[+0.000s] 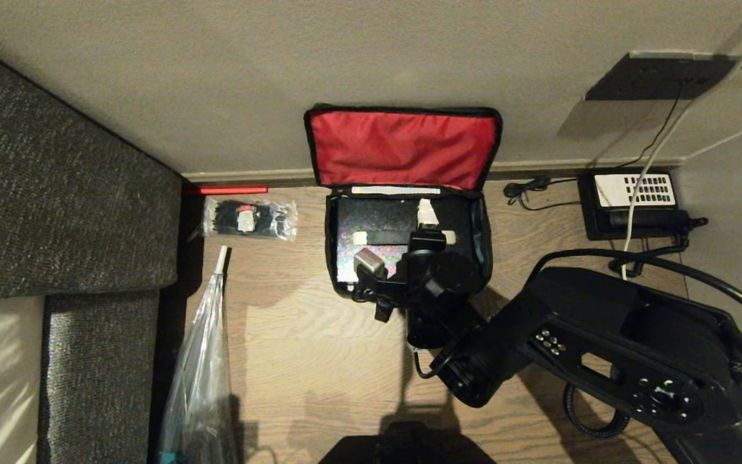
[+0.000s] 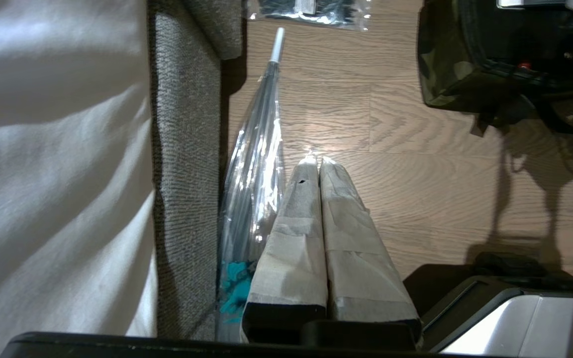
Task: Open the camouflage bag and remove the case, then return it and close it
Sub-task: Grip the handle
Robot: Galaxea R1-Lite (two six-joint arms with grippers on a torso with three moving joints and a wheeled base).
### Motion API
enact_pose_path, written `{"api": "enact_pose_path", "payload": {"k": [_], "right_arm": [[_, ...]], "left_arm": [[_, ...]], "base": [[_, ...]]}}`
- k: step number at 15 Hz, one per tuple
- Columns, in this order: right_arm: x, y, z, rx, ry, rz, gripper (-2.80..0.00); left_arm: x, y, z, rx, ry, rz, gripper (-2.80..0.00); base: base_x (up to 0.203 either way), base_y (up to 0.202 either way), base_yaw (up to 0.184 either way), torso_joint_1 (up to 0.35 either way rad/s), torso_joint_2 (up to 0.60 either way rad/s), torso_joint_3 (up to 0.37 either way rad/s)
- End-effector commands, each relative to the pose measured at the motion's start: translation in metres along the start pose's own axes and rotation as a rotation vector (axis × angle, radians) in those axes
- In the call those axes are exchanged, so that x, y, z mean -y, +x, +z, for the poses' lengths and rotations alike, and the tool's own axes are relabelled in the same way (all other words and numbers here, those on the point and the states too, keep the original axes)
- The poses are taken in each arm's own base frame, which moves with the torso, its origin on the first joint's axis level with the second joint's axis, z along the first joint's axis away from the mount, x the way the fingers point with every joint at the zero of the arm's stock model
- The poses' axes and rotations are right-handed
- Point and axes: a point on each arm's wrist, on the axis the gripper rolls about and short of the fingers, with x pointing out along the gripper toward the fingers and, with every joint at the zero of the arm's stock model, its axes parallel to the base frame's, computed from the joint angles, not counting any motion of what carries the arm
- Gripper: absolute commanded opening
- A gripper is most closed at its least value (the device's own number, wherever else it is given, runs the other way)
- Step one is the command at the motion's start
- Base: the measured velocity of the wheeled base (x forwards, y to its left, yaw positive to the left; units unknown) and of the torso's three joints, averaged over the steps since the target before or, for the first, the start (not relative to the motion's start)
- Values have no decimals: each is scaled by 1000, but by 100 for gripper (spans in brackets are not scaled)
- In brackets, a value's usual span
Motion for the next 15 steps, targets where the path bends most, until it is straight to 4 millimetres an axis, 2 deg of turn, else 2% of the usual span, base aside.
{"api": "enact_pose_path", "payload": {"k": [1, 4, 7, 12, 13, 15], "right_arm": [[-15, 1, 3, -2, -9, 4, 0], [-19, 1, 4, 27, -17, 5, 0], [-5, 3, 3, 33, 1, -14, 0], [7, 6, 4, 28, 27, -40, 0], [5, 4, 2, 30, 11, -24, 0], [19, 6, 0, 26, 18, -42, 0]], "left_arm": [[0, 0, -1, 0, 1, 1, -280], [0, 0, -1, 0, 1, 1, -280], [0, 0, -1, 0, 1, 1, -280], [0, 0, -1, 0, 1, 1, -280], [0, 0, -1, 0, 1, 1, -280], [0, 0, -1, 0, 1, 1, -280]], "base": [[0, 0, 0, 0, 0, 0], [0, 0, 0, 0, 0, 0], [0, 0, 0, 0, 0, 0], [0, 0, 0, 0, 0, 0], [0, 0, 0, 0, 0, 0], [0, 0, 0, 0, 0, 0]]}}
